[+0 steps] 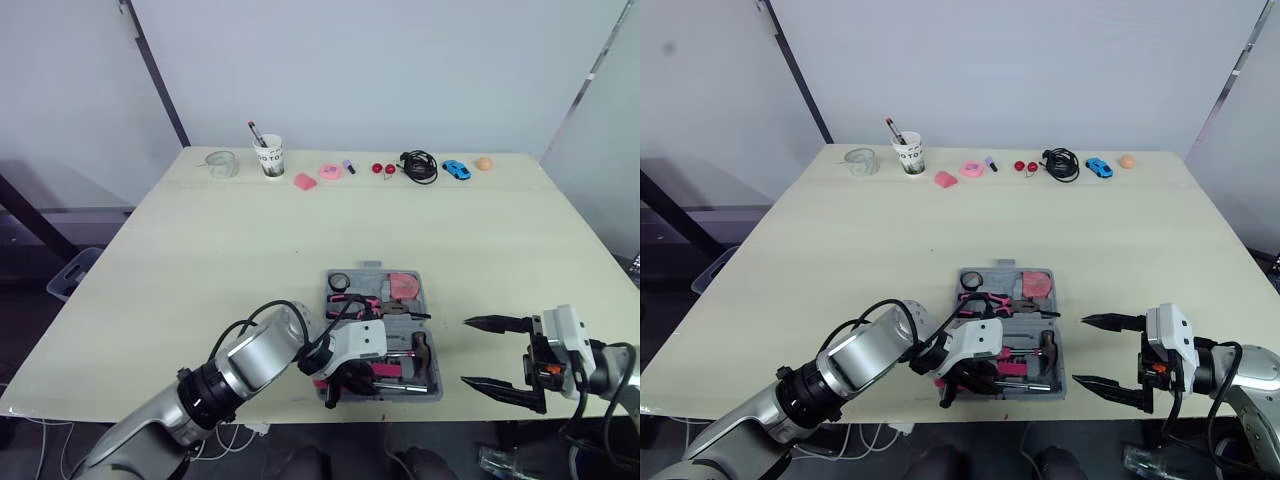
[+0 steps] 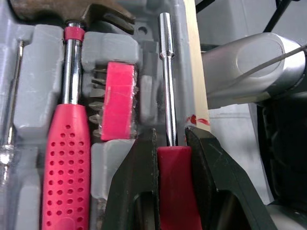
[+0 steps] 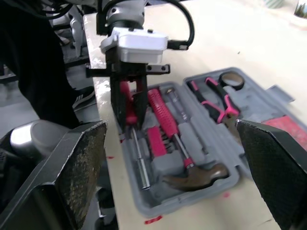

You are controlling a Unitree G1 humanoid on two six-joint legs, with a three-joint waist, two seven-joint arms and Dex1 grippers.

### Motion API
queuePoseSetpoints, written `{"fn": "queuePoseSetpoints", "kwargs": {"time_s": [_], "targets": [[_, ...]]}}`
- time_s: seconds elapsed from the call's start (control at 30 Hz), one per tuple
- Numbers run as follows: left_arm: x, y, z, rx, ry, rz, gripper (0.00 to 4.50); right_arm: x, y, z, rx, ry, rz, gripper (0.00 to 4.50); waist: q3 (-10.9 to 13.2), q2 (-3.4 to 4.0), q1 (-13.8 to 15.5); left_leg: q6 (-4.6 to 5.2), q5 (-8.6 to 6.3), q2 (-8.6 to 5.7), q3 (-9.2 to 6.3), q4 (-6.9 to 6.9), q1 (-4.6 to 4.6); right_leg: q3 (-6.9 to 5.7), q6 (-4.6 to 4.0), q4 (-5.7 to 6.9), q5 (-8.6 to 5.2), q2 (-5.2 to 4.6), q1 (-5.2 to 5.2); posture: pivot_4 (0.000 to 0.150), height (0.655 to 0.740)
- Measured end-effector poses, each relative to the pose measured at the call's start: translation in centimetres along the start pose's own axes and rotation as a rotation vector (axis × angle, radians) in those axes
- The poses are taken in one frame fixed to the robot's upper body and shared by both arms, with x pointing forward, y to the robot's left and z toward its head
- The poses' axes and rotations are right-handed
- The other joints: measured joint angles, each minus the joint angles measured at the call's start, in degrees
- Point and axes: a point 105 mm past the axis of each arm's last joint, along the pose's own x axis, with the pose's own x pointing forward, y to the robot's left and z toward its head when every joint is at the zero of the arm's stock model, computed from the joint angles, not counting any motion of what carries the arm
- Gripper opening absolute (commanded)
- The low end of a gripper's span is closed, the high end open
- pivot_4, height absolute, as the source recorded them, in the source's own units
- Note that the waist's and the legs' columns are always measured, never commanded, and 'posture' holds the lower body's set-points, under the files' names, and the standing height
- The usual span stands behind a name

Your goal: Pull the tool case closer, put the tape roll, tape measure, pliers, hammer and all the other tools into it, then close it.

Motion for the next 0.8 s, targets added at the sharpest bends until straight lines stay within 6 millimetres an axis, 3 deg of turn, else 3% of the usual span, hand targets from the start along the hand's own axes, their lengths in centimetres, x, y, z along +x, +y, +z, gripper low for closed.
{"fn": "queuePoseSetpoints", "kwargs": {"time_s": [0.8], "targets": [[1.1,0.5,0.9,-0.006,0.001,-0.001,0.41,-1.0,0.4,-1.1,-0.019,0.053,-0.018,4.5,-0.02,0.03,-0.03,0.0,0.0,-0.01,-0.03,0.04,0.02,0.01,0.0,0.01,0.0,0.0,0.01,0.15,0.74]]}}
